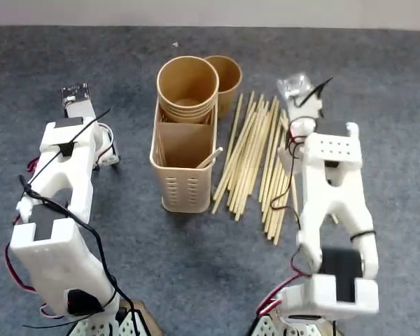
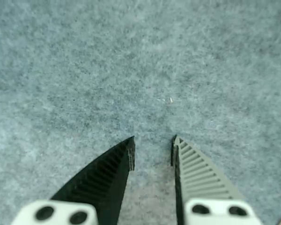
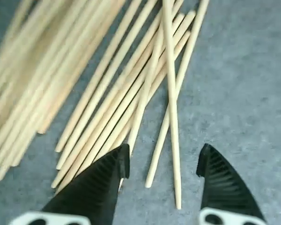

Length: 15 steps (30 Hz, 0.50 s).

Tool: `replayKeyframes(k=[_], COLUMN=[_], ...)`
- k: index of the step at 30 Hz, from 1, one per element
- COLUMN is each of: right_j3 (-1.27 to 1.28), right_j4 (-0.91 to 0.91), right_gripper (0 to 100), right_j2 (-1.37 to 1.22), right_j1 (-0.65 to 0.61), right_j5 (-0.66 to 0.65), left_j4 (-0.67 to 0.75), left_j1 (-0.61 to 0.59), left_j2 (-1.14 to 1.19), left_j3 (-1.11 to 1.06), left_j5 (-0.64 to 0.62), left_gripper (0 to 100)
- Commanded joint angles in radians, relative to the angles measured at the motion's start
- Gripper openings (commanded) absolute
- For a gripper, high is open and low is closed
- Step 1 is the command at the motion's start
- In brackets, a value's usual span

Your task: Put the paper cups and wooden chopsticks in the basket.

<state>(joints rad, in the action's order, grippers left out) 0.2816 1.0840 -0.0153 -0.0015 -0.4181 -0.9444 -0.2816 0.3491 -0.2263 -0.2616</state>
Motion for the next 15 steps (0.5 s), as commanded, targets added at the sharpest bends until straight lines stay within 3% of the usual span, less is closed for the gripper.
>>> replayKeyframes(k=[1, 15], right_j3=[0.005, 0.002], right_j4=[-0.076, -0.191], right_gripper=[23.5, 23.2], right_j2=[-0.059, -0.268], right_j1=[0.013, 0.082], right_j5=[-0.012, -0.074], left_j4=[0.025, 0.025], left_j1=[0.008, 0.01], left_j2=[-0.013, -0.013], left_j3=[0.001, 0.002], left_j5=[-0.014, -0.014], left_gripper=[16, 16])
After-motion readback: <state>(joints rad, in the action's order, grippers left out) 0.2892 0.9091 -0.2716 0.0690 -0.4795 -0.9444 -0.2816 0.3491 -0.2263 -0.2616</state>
